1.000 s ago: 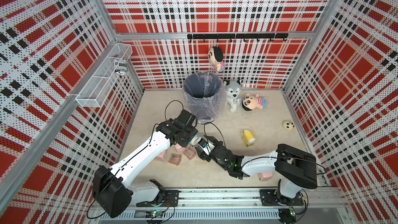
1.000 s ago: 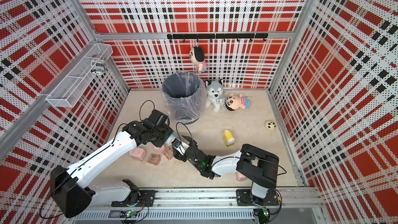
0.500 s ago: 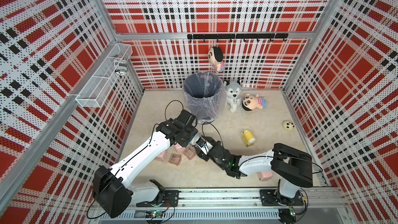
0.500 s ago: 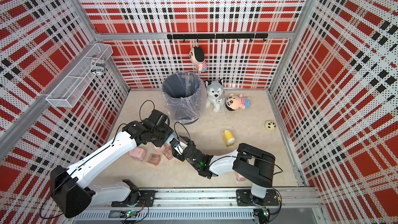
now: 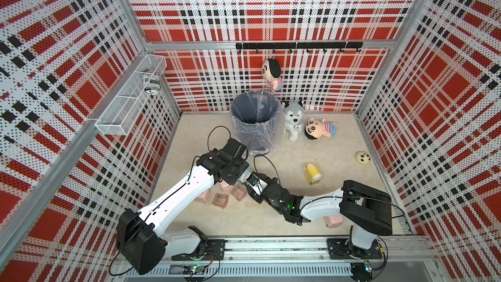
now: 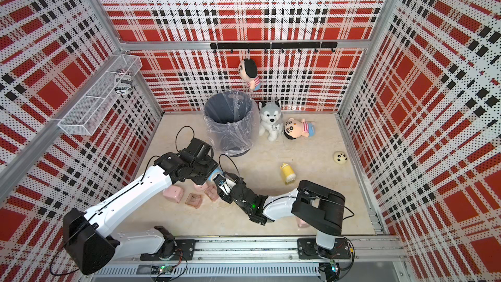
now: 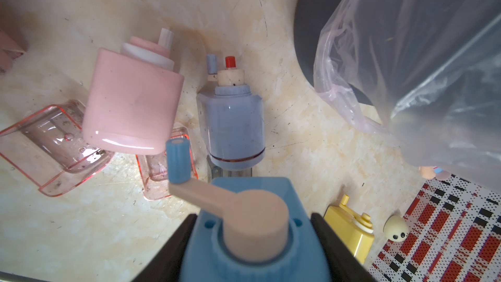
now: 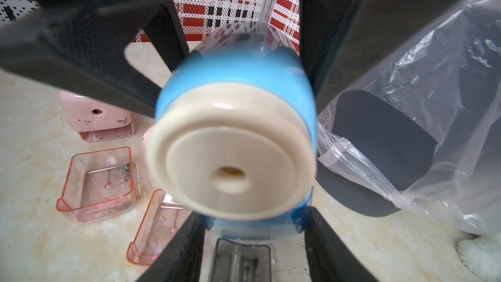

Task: Take out the pencil sharpener tray and clean the shavings
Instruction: Open the container of the pencil sharpener.

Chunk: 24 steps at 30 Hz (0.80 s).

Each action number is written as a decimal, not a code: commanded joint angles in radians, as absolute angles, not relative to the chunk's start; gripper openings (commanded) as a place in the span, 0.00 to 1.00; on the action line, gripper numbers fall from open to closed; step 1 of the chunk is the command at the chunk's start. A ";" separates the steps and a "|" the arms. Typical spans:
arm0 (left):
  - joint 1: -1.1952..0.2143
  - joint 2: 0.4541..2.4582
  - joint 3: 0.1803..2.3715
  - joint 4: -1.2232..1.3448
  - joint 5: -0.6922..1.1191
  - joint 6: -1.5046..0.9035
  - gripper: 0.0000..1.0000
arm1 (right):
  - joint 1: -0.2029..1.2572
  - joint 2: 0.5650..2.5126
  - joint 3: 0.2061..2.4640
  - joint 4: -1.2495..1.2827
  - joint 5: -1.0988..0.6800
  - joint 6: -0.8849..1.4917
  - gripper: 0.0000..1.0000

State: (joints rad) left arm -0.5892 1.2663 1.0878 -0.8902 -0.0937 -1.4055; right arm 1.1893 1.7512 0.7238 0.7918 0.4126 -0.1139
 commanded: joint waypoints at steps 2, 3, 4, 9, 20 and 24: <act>-0.583 1.240 1.079 -0.881 -0.096 -1.405 0.48 | 1.197 1.755 0.724 0.847 0.424 -0.097 0.56; -0.583 1.239 1.079 -0.881 -0.095 -1.406 0.48 | 1.197 1.753 0.723 0.849 0.424 -0.098 0.59; -0.584 1.239 1.079 -0.881 -0.092 -1.407 0.48 | 1.197 1.752 0.724 0.848 0.423 -0.098 0.63; -0.584 1.241 1.084 -0.880 -0.091 -1.406 0.48 | 1.197 1.765 0.739 0.839 0.429 -0.104 0.72; -0.585 1.230 1.080 -0.881 -0.106 -1.414 0.48 | 1.197 1.777 0.741 0.855 0.425 -0.103 0.53; -0.584 1.244 1.082 -0.879 -0.110 -1.411 0.48 | 1.197 1.761 0.728 0.858 0.421 -0.105 0.51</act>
State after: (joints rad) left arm -0.5892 1.2602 1.0870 -0.8902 -0.1009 -1.4090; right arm 1.1893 1.7691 0.7284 0.8253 0.4168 -0.1150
